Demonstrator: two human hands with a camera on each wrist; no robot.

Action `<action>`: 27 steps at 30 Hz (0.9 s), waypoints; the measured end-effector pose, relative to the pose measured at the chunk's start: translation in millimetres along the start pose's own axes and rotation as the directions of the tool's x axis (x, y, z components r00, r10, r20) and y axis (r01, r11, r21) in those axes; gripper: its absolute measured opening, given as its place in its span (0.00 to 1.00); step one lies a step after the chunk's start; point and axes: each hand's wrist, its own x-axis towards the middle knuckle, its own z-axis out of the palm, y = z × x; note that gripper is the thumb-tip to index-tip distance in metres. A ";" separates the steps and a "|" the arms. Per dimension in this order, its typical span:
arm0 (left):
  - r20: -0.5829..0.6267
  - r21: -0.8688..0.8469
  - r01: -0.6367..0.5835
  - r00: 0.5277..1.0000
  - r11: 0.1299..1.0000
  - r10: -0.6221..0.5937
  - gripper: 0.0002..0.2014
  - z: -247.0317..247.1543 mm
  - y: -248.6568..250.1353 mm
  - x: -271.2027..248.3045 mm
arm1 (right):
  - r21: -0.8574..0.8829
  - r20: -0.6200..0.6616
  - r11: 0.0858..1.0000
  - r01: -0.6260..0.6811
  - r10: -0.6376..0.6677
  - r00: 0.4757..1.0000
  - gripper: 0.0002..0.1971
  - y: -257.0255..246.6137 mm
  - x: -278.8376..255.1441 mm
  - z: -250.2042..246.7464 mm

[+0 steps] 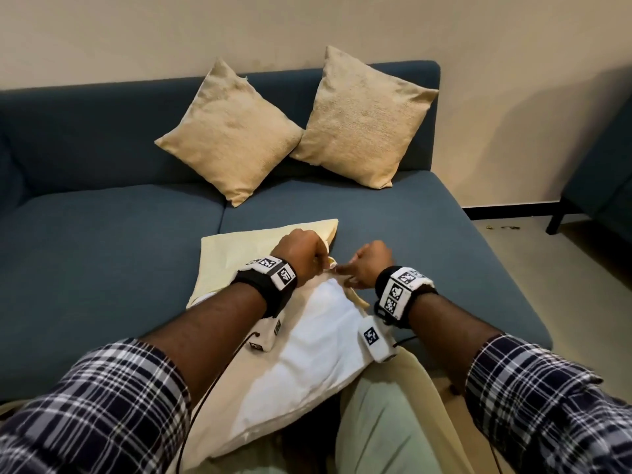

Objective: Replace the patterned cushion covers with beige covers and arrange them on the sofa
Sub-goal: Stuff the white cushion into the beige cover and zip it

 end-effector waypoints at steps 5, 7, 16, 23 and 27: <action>-0.032 -0.093 -0.013 0.999 0.996 0.010 0.11 2.8 -0.1 4.4 | -0.040 0.135 0.990 0.135 -0.128 0.983 0.18 -17.2 0.3 2.0; -0.036 -0.141 0.000 0.999 0.990 -0.005 0.09 5.1 1.3 5.2 | -0.110 0.197 0.974 0.195 -0.171 0.965 0.14 -23.7 2.1 7.7; 0.152 0.040 0.311 0.937 0.950 -0.313 0.17 -12.8 -44.6 0.7 | -0.294 0.137 0.944 0.148 -0.112 0.984 0.13 -40.4 10.8 5.6; 0.161 0.072 0.465 0.868 0.882 -0.470 0.11 -25.2 -90.9 -21.4 | -0.385 0.143 0.864 0.326 -0.293 0.945 0.15 -61.4 -1.6 33.0; 0.145 0.138 0.578 0.791 0.804 -0.594 0.22 12.6 -165.1 5.6 | -0.440 0.226 0.778 0.449 -0.388 0.894 0.02 -80.2 -11.3 50.1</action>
